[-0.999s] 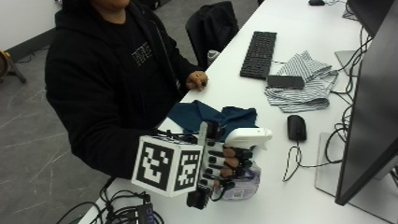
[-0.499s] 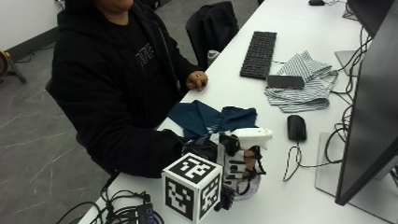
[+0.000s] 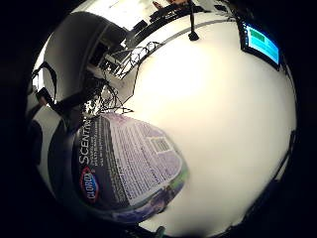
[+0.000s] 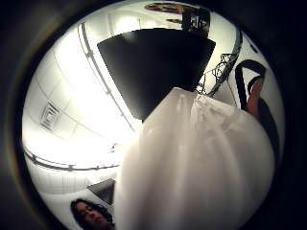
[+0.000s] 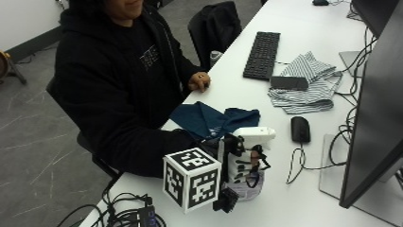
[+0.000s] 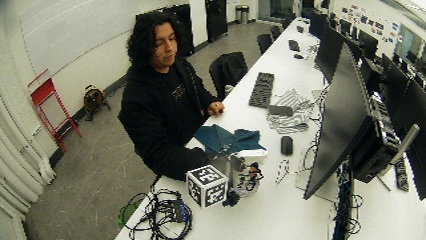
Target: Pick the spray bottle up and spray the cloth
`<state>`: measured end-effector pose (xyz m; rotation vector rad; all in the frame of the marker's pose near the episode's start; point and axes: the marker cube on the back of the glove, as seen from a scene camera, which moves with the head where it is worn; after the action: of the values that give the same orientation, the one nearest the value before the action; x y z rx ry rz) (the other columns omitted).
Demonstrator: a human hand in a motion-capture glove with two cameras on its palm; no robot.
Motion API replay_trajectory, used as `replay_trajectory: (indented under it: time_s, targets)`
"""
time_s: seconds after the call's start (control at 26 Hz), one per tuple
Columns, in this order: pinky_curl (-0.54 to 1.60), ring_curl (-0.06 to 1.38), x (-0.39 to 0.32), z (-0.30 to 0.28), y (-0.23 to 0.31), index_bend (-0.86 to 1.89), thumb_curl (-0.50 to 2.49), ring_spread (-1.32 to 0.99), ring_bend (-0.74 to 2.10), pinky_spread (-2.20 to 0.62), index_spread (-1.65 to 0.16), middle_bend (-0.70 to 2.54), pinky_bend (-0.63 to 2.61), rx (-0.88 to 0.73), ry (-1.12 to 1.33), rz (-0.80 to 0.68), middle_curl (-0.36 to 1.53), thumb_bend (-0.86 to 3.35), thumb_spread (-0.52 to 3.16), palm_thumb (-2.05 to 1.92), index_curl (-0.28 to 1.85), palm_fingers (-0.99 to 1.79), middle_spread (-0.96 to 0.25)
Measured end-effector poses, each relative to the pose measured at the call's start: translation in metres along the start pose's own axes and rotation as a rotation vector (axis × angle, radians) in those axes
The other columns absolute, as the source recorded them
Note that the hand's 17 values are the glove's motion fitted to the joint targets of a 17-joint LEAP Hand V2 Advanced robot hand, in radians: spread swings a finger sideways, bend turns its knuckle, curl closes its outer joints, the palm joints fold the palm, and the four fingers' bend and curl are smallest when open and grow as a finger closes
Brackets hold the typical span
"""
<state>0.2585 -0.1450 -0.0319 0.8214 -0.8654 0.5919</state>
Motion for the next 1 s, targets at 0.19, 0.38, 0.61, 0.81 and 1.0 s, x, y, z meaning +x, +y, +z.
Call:
replay_trajectory:
  time_s: [0.19,0.38,0.61,0.81,1.0]
  targets:
    - [0.39,0.45,-0.002,0.0,0.002,0.24,0.57,-0.25,0.67,-0.32,-0.32,0.48,0.42,0.038,0.017,-0.025,0.47,-0.02,0.4,0.95,0.4,1.44,-0.24]
    - [0.4,0.46,-0.012,-0.006,0.008,0.26,0.61,-0.24,0.68,-0.33,-0.32,0.51,0.44,-0.059,-0.008,-0.062,0.48,-0.03,0.35,0.94,0.43,1.42,-0.24]
    - [0.41,0.47,-0.07,-0.024,0.038,0.26,0.64,-0.24,0.69,-0.33,-0.31,0.52,0.45,-0.329,0.137,-0.249,0.49,-0.03,0.32,0.95,0.45,1.4,-0.23]
    - [0.41,0.47,-0.104,-0.019,0.068,0.26,0.67,-0.24,0.7,-0.33,-0.31,0.53,0.45,-0.698,0.462,-0.37,0.5,-0.03,0.31,0.95,0.47,1.39,-0.23]
    - [0.41,0.47,-0.109,-0.006,0.094,0.26,0.69,-0.24,0.69,-0.33,-0.3,0.53,0.46,-0.943,0.864,-0.389,0.5,-0.03,0.3,0.95,0.48,1.38,-0.23]
